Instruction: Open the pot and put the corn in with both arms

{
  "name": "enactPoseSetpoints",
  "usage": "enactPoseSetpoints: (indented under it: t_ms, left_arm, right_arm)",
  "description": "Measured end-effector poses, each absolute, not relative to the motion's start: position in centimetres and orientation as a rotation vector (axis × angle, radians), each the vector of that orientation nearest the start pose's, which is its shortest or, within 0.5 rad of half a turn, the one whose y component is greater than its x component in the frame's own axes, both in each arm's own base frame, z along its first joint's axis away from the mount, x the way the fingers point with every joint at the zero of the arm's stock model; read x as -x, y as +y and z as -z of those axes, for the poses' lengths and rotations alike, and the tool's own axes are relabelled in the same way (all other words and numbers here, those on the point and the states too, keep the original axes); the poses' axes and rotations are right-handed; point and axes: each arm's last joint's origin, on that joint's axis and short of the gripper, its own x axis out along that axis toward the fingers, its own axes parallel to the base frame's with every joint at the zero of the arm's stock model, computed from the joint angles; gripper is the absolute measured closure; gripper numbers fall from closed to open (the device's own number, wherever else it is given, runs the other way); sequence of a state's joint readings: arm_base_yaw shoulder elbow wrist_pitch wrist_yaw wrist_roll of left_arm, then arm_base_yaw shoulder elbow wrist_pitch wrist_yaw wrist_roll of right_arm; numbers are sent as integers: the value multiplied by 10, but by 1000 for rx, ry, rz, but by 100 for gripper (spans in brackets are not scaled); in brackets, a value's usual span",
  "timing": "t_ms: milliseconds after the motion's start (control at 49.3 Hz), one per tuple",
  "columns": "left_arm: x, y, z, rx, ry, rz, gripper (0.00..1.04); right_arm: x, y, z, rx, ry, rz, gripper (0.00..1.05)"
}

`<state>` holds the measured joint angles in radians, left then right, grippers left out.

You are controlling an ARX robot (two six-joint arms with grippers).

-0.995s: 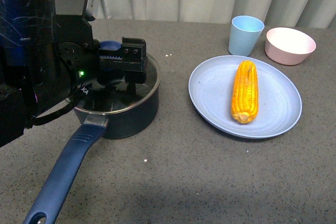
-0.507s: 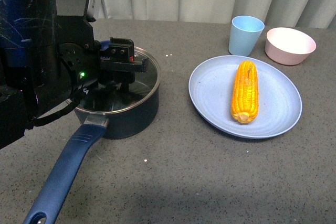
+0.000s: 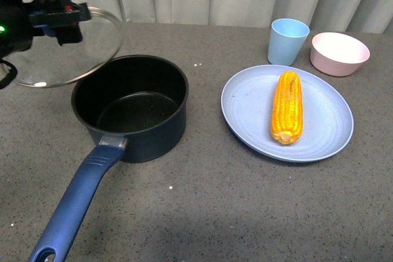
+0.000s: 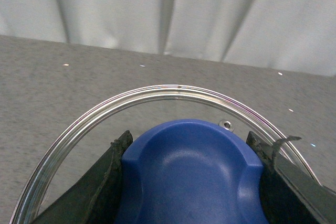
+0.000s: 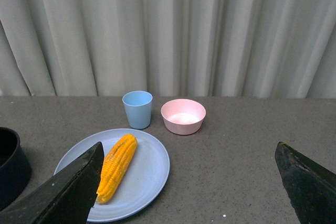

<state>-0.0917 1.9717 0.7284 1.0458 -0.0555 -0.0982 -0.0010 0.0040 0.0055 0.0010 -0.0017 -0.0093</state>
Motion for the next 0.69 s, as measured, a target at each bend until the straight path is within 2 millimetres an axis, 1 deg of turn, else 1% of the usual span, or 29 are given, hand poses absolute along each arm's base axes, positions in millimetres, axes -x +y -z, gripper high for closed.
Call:
enactPoseSetpoints:
  t_ms: [142, 203, 264, 365, 507, 650, 690]
  left_arm:
    - [-372, 15, -107, 94, 204, -91, 48]
    - [-376, 28, -101, 94, 222, -125, 48]
    - [-378, 39, -89, 94, 255, -150, 48]
    - [-377, 44, -74, 90, 300, -165, 48]
    - [-375, 46, -48, 89, 370, -152, 48]
    - [-379, 47, -24, 77, 448, -158, 48]
    - [-381, 47, -21, 75, 453, -161, 48]
  right_arm:
    - [-98, 0, -165, 9, -2, 0, 9]
    - [-98, 0, -165, 9, -2, 0, 9]
    - [-98, 0, -165, 9, -2, 0, 9]
    - [-98, 0, -165, 9, -2, -1, 9]
    - [-98, 0, -165, 9, -2, -1, 9]
    - [-98, 0, -165, 9, -2, 0, 9]
    - [-98, 0, -165, 9, -2, -1, 9]
